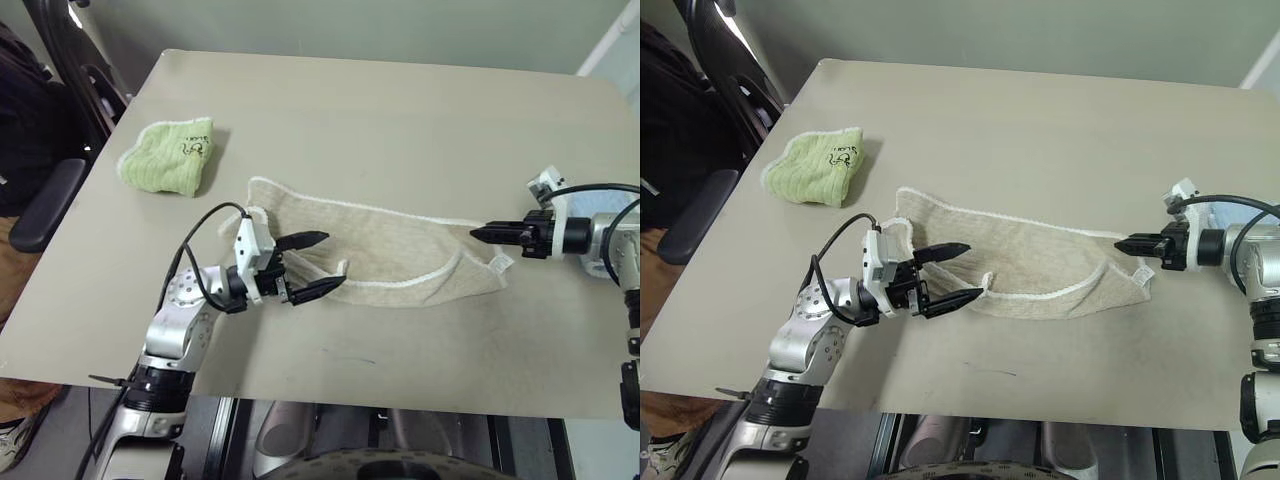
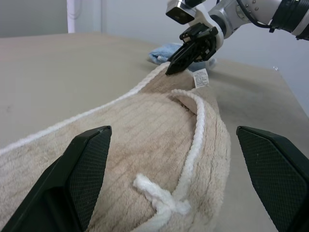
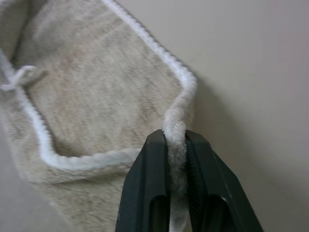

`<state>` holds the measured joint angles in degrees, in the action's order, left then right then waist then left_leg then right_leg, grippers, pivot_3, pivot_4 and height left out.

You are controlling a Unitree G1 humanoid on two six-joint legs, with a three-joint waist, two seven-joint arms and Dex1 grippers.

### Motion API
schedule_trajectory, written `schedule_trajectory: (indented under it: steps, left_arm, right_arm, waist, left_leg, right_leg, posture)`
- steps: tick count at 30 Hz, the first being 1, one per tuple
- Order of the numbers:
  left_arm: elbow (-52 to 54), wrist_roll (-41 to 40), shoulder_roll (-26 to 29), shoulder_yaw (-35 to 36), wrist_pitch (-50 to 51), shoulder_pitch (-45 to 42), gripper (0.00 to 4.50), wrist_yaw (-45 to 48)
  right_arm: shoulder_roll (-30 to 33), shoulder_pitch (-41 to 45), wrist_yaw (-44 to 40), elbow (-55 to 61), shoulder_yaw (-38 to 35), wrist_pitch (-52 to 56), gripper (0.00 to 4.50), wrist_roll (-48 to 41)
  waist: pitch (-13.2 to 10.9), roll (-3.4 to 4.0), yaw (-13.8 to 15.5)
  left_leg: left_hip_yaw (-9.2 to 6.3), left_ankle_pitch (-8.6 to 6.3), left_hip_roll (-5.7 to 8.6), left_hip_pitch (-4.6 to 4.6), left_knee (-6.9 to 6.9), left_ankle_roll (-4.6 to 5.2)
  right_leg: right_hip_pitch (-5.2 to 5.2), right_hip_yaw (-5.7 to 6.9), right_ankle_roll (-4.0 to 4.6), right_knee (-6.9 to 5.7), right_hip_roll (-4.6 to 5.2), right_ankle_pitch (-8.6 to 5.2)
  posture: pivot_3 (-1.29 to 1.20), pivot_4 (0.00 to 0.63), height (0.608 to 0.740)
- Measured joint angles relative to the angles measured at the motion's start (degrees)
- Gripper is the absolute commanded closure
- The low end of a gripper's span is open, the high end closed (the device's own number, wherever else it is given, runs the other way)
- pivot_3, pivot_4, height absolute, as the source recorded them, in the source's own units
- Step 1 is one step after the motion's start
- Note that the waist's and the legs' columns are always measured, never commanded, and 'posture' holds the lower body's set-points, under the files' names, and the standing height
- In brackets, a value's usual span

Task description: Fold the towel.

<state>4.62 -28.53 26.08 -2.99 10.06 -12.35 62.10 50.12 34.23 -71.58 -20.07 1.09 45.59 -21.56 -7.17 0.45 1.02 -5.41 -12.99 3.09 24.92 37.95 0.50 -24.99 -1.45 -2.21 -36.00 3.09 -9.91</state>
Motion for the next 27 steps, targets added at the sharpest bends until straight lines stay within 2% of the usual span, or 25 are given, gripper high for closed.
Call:
schedule_trajectory:
  steps: [13,18,22,27]
  left_arm:
    - [0.0,0.0,-0.2,0.0,0.2,-0.4,0.0,-0.2]
    - [-1.1,-0.9,-1.7,1.0,1.1,-3.7,0.0,-2.6]
    - [-8.2,-0.7,-2.0,4.2,1.1,-11.2,0.0,-5.3]
    - [-19.0,2.8,-0.9,5.8,-3.2,-17.6,0.0,-5.9]
  right_arm:
    - [0.0,-0.9,0.8,1.2,0.1,-1.6,4.49,0.6]
    - [1.4,-1.0,1.9,8.0,-2.3,-2.0,4.49,-0.4]
    - [2.8,-1.0,2.9,16.0,-5.2,0.3,4.49,-3.2]
    - [3.8,-0.9,4.2,22.2,-7.0,3.2,4.49,-6.1]
  waist:
    - [0.0,0.0,0.0]
    - [0.0,0.02,0.1]
    - [0.0,0.02,0.2]
    - [-0.1,0.07,0.2]
  left_leg:
    - [0.0,0.21,0.0,0.0,0.01,-0.29]
    - [0.01,0.23,0.0,0.02,0.01,-0.24]
    - [0.01,0.29,-0.01,-0.02,0.04,-0.22]
    - [0.01,0.59,0.0,0.04,0.08,0.27]
  right_leg:
    - [0.01,0.0,-0.03,0.0,0.0,0.02]
    - [0.02,0.0,-0.06,-0.01,0.01,0.04]
    - [0.11,0.02,-0.09,0.0,0.0,0.05]
    - [0.05,0.01,-0.17,0.03,0.0,0.1]
  posture:
    - [0.0,0.15,0.733]
    - [0.0,0.15,0.733]
    - [0.0,0.15,0.733]
    - [0.0,0.15,0.733]
